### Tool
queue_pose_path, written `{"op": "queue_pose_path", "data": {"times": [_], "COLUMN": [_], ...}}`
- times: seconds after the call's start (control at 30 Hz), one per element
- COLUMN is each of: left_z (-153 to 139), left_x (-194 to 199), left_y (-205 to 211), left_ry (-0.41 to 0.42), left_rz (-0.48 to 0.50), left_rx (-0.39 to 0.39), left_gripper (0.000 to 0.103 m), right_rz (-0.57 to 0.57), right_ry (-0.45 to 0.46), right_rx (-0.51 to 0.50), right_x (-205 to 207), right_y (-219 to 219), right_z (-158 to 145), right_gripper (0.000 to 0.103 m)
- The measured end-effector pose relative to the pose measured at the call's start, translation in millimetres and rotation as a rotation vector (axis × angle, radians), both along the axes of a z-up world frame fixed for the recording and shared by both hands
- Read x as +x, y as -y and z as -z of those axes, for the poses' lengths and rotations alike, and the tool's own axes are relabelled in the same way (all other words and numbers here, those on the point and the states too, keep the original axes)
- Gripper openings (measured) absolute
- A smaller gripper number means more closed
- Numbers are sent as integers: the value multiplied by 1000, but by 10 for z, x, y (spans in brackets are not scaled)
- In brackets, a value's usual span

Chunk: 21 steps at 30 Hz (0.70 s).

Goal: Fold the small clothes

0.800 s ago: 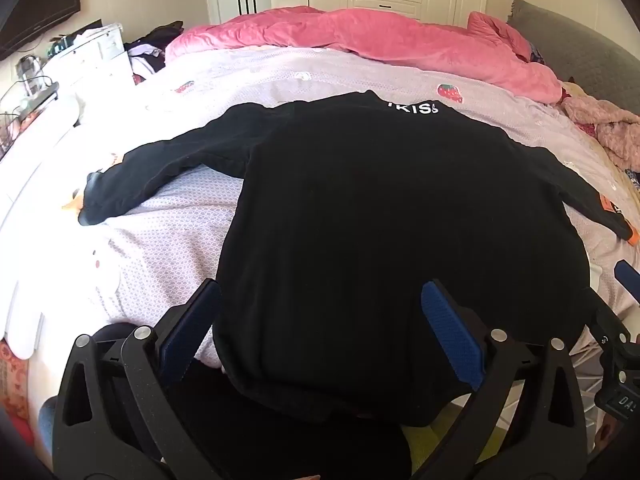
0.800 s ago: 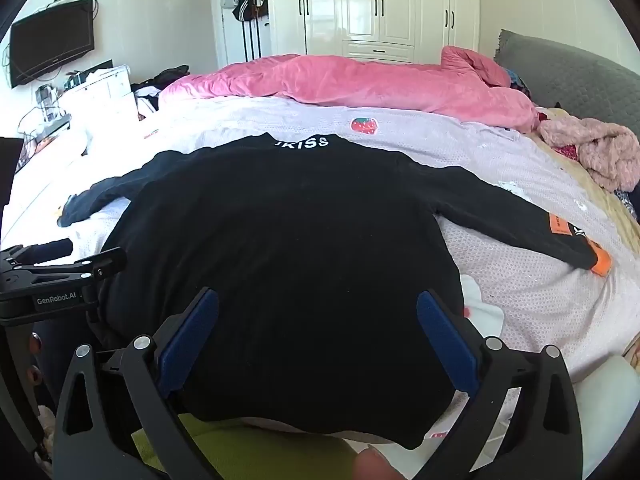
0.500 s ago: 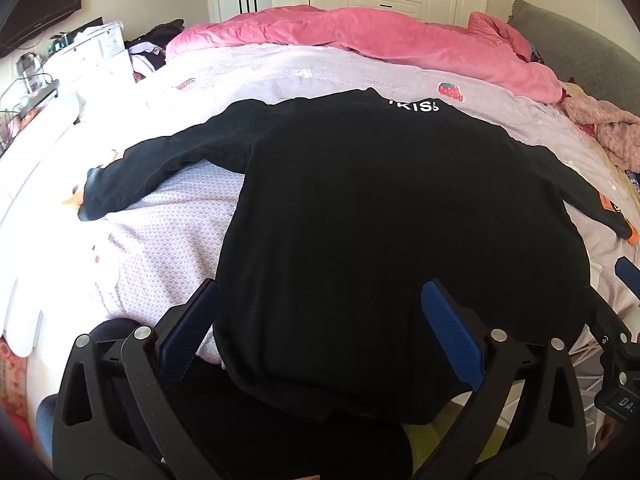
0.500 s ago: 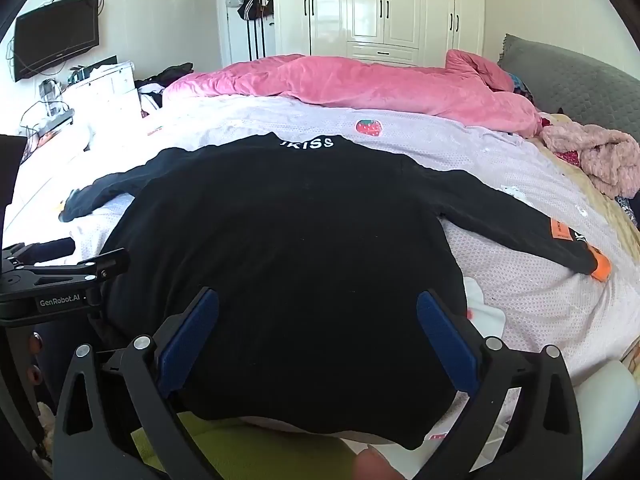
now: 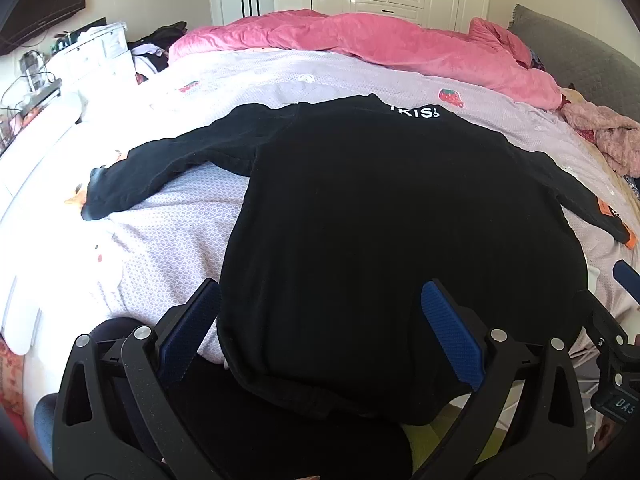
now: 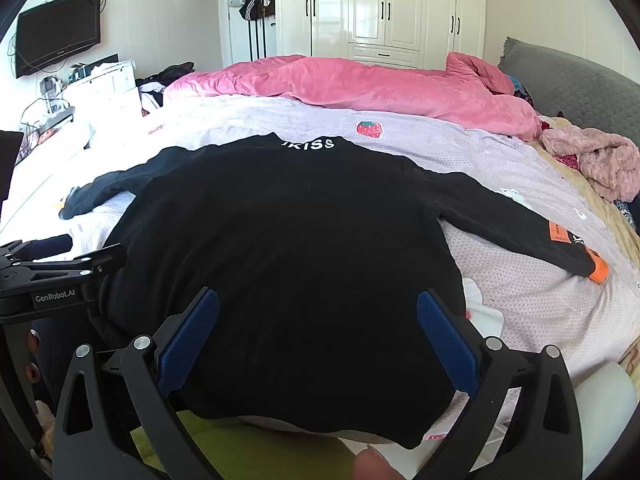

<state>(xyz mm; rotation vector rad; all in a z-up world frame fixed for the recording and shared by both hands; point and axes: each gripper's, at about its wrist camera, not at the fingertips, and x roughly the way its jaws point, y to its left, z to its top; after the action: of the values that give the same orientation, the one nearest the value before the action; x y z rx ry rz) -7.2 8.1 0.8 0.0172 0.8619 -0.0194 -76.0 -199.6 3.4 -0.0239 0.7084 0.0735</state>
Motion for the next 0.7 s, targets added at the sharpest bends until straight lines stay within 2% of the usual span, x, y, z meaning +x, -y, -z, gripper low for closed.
{"op": "queue_pose_path", "data": {"times": [0.7], "left_z": [-14], "left_x": [-41], "left_y": [-5], "left_ry": [13], "left_rz": [2], "left_rx": [3], "left_gripper": [94], "right_rz": [12], "right_ry": [-8], "right_rx": [4], "right_x": [-7], "right_y": [30], "right_z": [9], "right_gripper": [99]}}
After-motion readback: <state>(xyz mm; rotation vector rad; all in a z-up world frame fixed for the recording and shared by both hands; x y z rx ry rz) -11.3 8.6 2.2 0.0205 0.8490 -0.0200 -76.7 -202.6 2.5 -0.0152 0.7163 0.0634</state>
